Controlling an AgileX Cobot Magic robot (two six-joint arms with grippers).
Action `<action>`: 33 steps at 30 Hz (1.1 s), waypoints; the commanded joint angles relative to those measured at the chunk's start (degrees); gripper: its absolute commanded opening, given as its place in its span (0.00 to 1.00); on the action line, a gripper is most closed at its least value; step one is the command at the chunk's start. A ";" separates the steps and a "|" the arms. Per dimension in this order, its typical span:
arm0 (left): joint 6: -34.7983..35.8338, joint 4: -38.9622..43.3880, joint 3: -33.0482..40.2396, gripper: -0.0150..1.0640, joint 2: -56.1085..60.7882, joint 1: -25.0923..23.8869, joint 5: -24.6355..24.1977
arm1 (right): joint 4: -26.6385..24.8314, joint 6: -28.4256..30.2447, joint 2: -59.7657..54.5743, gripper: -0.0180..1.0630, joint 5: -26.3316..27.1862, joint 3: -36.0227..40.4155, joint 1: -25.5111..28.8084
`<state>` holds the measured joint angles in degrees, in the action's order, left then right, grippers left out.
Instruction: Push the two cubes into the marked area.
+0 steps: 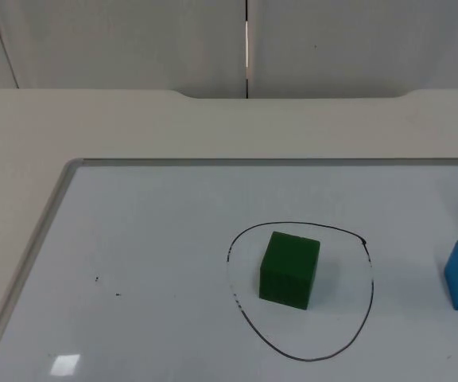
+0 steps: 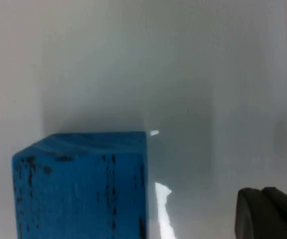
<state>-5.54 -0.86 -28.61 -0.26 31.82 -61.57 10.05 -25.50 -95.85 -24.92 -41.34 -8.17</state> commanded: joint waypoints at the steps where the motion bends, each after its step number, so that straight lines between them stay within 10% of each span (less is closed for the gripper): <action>1: 0.02 0.19 0.26 0.01 0.26 0.23 -0.10 | 0.18 -0.37 -1.28 0.02 1.27 0.44 0.21; 33: 0.02 0.19 0.26 0.01 0.26 0.23 -0.10 | -4.18 -2.12 -6.90 0.02 9.25 -1.58 -5.22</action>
<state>-5.54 -0.72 -28.61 -0.26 31.82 -61.67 6.51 -27.22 -102.61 -16.70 -42.75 -13.05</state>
